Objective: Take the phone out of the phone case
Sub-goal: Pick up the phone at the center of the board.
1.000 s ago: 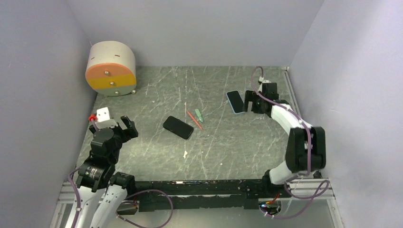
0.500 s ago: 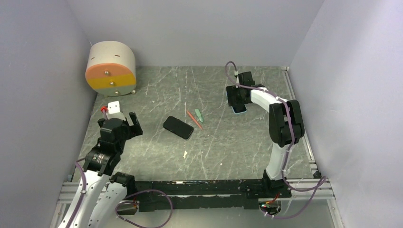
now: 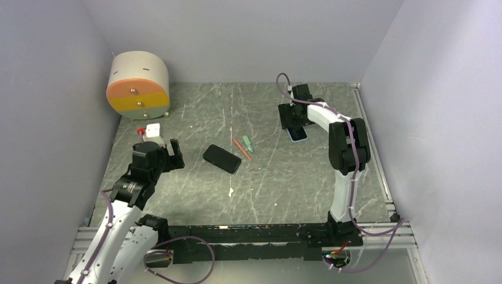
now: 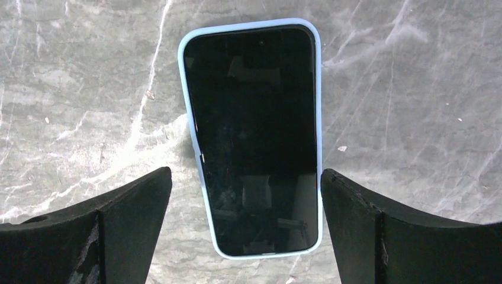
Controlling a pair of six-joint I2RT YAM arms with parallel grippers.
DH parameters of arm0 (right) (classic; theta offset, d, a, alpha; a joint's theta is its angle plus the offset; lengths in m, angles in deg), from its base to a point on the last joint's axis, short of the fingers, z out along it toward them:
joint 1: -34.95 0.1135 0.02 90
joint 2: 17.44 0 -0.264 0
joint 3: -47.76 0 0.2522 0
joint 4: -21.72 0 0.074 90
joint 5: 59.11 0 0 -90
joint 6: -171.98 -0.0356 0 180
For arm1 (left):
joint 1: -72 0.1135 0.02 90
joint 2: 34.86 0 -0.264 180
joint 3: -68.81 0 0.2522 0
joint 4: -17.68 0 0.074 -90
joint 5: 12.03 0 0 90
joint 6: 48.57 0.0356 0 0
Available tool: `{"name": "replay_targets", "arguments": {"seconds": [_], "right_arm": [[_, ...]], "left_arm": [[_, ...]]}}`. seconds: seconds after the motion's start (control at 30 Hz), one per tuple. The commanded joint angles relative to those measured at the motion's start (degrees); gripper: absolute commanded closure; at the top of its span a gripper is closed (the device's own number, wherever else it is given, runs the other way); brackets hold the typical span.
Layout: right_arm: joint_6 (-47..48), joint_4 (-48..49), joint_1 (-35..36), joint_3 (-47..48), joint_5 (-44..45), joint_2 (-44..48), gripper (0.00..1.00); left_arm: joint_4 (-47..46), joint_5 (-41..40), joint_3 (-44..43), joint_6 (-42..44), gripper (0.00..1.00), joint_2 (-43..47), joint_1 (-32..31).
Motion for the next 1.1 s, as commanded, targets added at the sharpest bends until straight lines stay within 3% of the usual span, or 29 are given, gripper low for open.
{"name": "replay_targets", "arguments": {"seconds": [0.0, 0.37, 0.63, 0.8, 0.93, 1.0, 1.07], "right_arm": [[1.7, -4.1, 0.2, 3.6, 1.4, -2.1, 0.01], [3.5, -9.9, 0.0, 4.3, -1.0, -4.9, 0.01], [2.6, -11.1, -0.4, 4.5, -3.2, -6.2, 0.08], [-0.1, -11.4, -0.4, 5.2, -2.9, -6.1, 0.21], [-4.7, -8.4, 0.9, 2.4, -4.5, -3.0, 0.31], [-7.2, -6.3, 1.9, -0.4, -4.7, -1.0, 0.43], [-9.2, -4.5, 3.5, -2.7, -4.8, 1.0, 0.66]], "left_arm": [[-3.1, 5.2, -1.2, 1.1, 0.05, -2.5, -0.2], [-4.5, 8.7, -1.2, -0.1, 0.05, -3.0, -0.1], [-7.1, 15.4, -1.9, -1.2, 0.05, -6.2, -0.1], [-8.1, 16.0, -2.6, -5.3, 0.05, -7.2, -0.2], [-8.8, 10.2, -2.0, -13.7, 0.05, -6.8, -0.1], [-10.7, 11.9, -0.9, -13.9, 0.05, -6.4, -0.1], [-11.1, 15.1, -1.2, -12.9, 0.05, -6.9, -0.2]]}}
